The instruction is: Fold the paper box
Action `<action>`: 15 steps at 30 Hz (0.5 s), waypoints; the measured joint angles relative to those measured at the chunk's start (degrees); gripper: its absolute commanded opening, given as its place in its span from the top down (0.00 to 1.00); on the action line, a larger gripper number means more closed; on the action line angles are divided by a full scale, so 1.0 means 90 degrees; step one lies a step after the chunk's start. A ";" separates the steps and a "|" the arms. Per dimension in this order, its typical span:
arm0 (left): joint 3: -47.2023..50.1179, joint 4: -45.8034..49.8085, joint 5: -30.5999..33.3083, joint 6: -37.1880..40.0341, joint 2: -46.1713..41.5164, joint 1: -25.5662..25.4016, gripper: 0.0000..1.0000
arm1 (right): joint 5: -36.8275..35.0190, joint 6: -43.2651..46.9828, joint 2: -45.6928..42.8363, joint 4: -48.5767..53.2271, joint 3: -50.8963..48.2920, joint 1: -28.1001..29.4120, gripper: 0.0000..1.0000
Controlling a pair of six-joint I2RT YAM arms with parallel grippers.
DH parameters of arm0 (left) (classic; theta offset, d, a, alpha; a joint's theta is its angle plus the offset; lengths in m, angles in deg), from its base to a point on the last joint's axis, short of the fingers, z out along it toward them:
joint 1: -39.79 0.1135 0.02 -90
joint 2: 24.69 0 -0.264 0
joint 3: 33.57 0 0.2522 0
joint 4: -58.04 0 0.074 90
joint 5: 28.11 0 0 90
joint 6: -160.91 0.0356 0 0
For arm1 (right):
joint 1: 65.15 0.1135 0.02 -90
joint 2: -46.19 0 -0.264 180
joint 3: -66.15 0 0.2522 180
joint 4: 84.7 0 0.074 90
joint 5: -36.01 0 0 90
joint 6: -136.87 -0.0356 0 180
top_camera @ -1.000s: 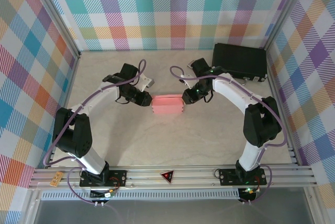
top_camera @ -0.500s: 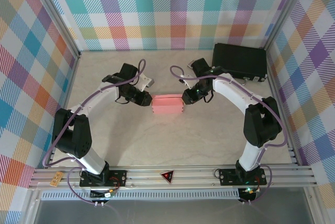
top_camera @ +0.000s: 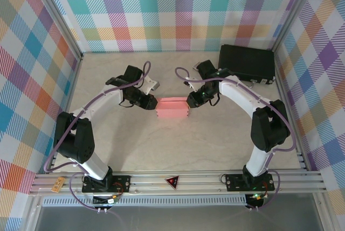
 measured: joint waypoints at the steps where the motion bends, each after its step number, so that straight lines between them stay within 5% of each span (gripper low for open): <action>1: 0.0000 0.0000 -0.0002 0.0000 0.0000 0.0000 0.80 | 0.0002 -0.0005 0.0000 0.0000 0.0000 0.0000 0.79; 15: 0.0000 0.0002 -0.0024 0.0000 0.0051 -0.0015 0.81 | 0.0134 -0.0087 0.0007 0.0029 0.0070 0.0017 0.80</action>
